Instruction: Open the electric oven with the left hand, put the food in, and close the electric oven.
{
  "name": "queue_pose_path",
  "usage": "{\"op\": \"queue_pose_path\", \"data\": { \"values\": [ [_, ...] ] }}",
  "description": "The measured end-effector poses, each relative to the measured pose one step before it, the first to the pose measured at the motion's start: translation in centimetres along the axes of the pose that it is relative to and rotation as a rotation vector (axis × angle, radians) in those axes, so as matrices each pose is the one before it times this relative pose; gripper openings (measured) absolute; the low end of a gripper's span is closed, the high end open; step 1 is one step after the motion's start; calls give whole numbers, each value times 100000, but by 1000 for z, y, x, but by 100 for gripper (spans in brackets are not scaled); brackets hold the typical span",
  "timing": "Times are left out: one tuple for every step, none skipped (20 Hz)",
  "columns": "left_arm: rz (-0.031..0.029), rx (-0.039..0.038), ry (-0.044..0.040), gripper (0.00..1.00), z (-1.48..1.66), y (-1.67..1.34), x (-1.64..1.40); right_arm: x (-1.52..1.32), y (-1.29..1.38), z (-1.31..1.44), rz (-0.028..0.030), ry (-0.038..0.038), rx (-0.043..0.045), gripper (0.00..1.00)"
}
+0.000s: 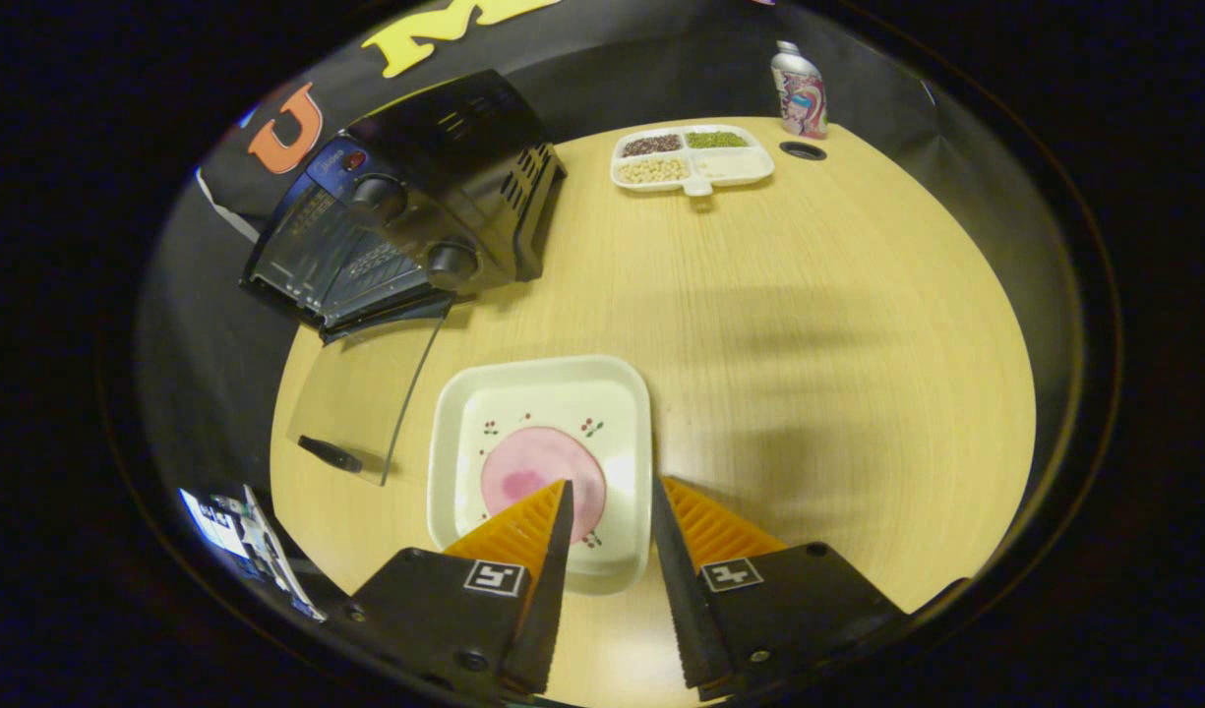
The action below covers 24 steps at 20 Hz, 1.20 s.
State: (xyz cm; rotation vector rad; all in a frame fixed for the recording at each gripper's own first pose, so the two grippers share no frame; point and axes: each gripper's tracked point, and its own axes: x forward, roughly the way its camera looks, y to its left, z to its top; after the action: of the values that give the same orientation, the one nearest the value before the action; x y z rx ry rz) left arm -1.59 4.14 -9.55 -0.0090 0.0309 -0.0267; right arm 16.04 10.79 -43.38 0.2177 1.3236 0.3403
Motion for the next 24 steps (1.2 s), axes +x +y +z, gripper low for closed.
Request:
{"op": "queue_pose_path", "data": {
  "values": [
    [-62,-306,-91,97,-20,101,-214,529,-124,-116,663,932,-422,39],
    [-386,-275,-76,97,-98,15,-100,-243,-234,128,795,-927,354,34],
    [-371,-224,21,97,-122,68,-62,224,-343,-85,81,2300,65,27],
    [215,-436,108,97,-211,208,-22,-21,-335,260,-20,715,135,23],
    [745,-506,213,97,-78,360,-106,174,-281,-27,779,388,386,7],
    [666,-270,-22,97,-36,311,-170,-53,2,11,2045,582,3697,9],
    [464,-266,14,97,-44,162,-63,-10,83,69,2186,731,2603,2],
    [251,-324,157,97,-155,46,42,-56,-102,22,2369,512,1633,1],
    [16,-270,92,97,40,42,-69,53,29,-15,2522,360,3391,1],
    [115,-29,127,97,-148,75,51,-108,112,76,2789,189,4341,4],
    [270,163,229,97,-90,73,60,-103,-48,15,3100,177,2773,2],
    [186,389,363,97,-96,51,64,-96,17,-16,3117,-193,2683,4],
    [168,554,321,97,38,-101,-16,-145,12,13,3134,-670,3151,4],
    [90,601,48,97,17,-49,-13,57,57,112,3183,-777,2782,4],
    [105,435,48,97,57,-112,-12,45,17,130,3104,-1227,907,4],
    [4,145,-2,97,26,-74,19,22,-142,48,2265,-795,686,4],
    [-336,69,30,97,85,-175,4,-198,-156,-12,1266,-825,987,1],
    [-265,192,334,97,-150,-259,161,-161,-148,83,835,-456,834,1],
    [33,216,326,97,-44,-187,13,-538,-189,-19,1127,-986,740,1],
    [9,254,343,97,-84,-151,9,-590,-145,72,1224,-979,300,4],
    [-287,301,108,97,-29,-170,41,-917,-55,-9,1342,-928,672,1],
    [-267,252,54,97,-3,-159,89,-877,49,40,1506,-868,500,0],
    [-157,91,4,97,68,-149,-56,-724,180,-26,997,-1023,163,1],
    [-230,-24,-139,97,193,-177,-74,-717,137,71,1052,-1187,-448,4]
  ]
}}
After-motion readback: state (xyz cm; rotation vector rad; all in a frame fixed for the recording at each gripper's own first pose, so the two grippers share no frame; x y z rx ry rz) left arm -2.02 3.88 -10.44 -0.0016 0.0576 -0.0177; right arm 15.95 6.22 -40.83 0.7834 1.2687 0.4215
